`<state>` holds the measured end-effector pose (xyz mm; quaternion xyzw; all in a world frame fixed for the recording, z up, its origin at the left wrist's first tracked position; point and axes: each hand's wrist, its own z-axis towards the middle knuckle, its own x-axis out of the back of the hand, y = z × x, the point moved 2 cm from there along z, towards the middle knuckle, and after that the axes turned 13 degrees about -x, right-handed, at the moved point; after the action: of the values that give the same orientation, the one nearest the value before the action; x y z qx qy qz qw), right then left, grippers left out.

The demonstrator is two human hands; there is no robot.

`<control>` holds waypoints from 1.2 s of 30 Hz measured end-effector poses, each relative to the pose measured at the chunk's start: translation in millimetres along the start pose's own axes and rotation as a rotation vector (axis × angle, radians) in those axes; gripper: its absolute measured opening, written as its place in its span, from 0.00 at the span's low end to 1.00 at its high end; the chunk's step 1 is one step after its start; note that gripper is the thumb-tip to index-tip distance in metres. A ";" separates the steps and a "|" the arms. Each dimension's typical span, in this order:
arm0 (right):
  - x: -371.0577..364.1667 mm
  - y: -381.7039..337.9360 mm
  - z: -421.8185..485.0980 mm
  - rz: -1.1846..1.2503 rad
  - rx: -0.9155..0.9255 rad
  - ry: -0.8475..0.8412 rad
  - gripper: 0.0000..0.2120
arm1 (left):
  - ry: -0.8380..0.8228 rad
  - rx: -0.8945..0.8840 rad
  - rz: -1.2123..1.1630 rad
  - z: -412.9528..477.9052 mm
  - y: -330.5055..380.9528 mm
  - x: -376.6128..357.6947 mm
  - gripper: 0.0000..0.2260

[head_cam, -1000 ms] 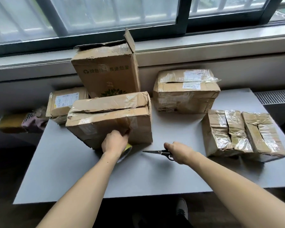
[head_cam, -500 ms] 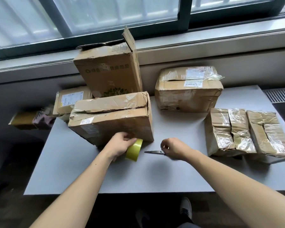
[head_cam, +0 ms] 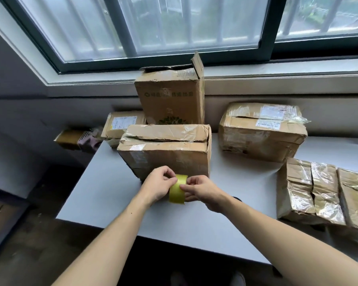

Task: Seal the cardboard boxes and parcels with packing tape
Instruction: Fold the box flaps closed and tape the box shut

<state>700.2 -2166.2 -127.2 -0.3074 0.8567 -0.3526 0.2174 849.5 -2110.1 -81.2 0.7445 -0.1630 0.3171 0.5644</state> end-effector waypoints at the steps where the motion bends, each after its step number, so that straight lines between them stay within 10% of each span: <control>1: -4.6 -3.5 -0.9 -0.041 0.015 0.004 0.10 | 0.023 0.024 -0.002 -2.4 -0.8 5.4 0.03; 8: -27.7 -26.2 -9.5 -0.193 0.125 0.020 0.11 | 0.100 0.017 0.280 -14.8 6.2 28.4 0.07; 16: -40.9 -47.9 -21.8 -0.259 0.173 0.089 0.14 | 0.295 -0.400 0.612 -43.3 27.2 29.5 0.07; 25: -47.4 -53.9 -38.7 -0.168 0.259 -0.121 0.10 | 0.275 -0.092 0.160 -46.8 41.4 52.7 0.04; 36: -91.8 -87.4 -41.8 -0.428 0.537 0.129 0.06 | 0.575 -0.208 0.223 -26.3 22.1 90.0 0.05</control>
<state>774.0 -2133.3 -21.0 -0.3889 0.6615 -0.6216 0.1573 895.8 -2081.8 -1.6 0.5404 -0.1088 0.5559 0.6222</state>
